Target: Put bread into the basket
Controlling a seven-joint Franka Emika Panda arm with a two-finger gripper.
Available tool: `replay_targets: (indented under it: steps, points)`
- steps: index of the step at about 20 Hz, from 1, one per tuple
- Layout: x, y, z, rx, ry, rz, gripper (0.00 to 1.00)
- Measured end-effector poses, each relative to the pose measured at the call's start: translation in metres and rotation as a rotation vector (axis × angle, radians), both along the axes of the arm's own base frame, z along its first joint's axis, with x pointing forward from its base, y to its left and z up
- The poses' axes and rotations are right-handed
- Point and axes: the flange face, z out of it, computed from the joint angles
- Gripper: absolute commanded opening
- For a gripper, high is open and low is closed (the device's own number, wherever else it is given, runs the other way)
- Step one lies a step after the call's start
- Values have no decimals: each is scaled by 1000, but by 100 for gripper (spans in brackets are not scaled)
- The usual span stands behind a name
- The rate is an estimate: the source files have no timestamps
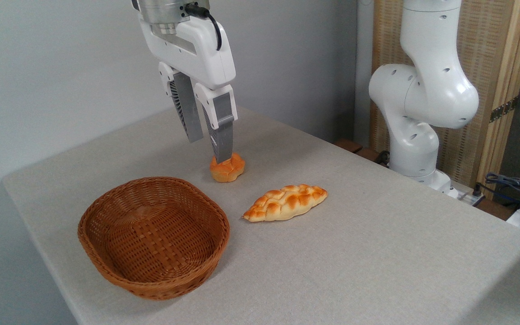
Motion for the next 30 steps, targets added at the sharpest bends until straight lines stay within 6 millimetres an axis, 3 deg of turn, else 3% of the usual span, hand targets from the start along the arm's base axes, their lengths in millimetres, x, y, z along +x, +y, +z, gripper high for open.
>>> replay_targets:
  steps: [1, 11, 17, 23, 27, 30]
  points:
    - [0, 8, 0, 0, -1, 14, 100]
    - [-4, 7, -2, 0, 14, 13, 100]
    - [-15, 4, -15, 3, 46, 6, 100]
    - [-50, -1, -34, 8, 97, -13, 100]
    - [-81, -24, -55, 20, 142, -74, 100]
    - [-99, -28, -74, 31, 165, -99, 100]
